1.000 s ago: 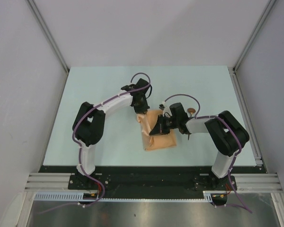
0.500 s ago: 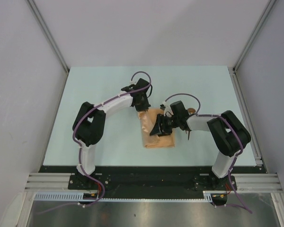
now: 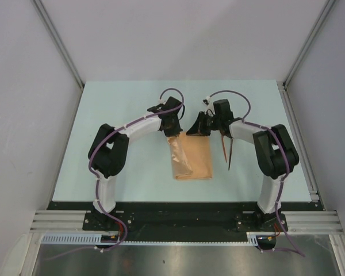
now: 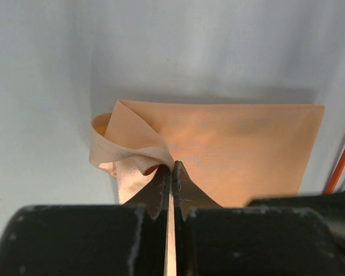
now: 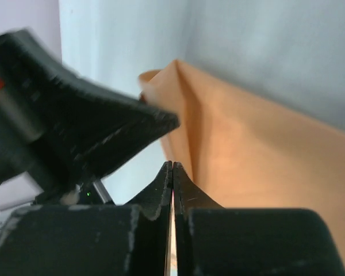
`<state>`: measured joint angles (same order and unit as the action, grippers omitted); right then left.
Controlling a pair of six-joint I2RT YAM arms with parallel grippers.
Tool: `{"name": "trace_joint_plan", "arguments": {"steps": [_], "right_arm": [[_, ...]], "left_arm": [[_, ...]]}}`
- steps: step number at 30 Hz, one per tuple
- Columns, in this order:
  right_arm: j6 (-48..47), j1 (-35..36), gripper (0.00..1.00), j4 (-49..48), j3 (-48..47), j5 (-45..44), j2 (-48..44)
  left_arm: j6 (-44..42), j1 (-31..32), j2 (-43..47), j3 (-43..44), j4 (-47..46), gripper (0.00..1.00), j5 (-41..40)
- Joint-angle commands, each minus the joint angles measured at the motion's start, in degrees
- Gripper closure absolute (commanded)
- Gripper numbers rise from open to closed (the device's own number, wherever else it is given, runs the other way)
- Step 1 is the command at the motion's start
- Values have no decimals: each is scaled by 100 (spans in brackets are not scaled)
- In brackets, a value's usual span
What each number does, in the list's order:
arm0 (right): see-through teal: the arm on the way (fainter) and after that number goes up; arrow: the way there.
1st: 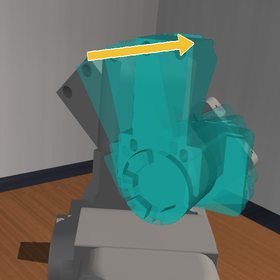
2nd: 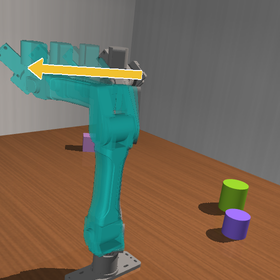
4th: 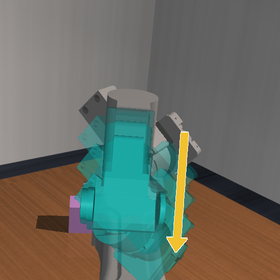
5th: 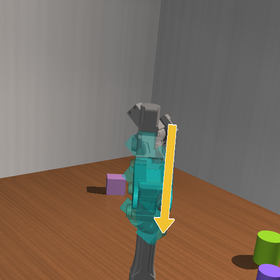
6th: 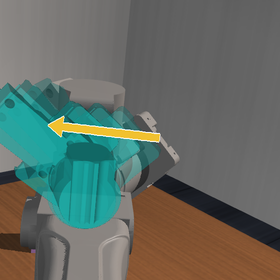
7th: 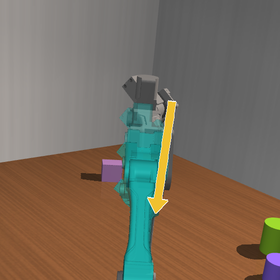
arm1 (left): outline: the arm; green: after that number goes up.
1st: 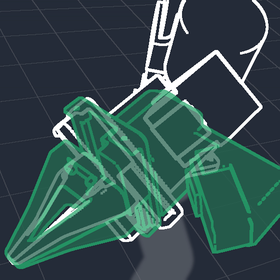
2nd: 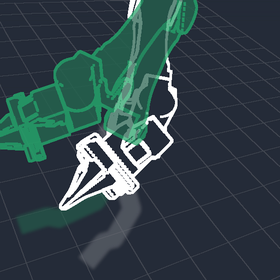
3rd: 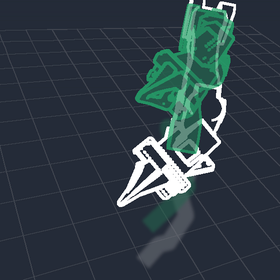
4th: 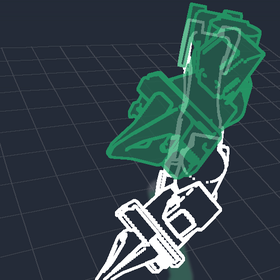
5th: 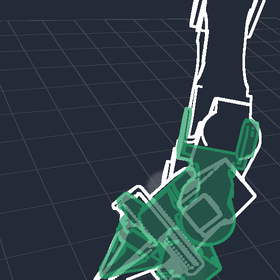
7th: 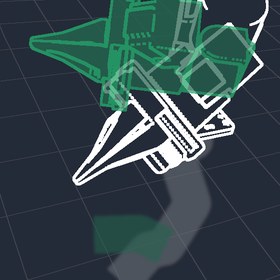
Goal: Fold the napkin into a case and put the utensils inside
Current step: Fold the lower triangle-folded napkin at the center of the board.
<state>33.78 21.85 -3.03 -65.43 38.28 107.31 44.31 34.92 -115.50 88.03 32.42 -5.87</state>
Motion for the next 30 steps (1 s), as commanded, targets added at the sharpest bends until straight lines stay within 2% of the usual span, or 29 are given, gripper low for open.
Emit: {"name": "trace_joint_plan", "arguments": {"steps": [1,9,16,30], "right_arm": [[225,56,100,-312,-548,57,668],[208,74,100,-383,-954,48,1353],[-99,144,100,-32,-1262,-242,1749],[-407,197,100,285,-1420,-497,1891]], "left_arm": [[-160,15,300,-31,-105,100,-37],[-178,15,292,-58,-192,100,68],[-213,50,212,-31,-307,100,279],[-406,191,-253,329,-316,100,956]]}}
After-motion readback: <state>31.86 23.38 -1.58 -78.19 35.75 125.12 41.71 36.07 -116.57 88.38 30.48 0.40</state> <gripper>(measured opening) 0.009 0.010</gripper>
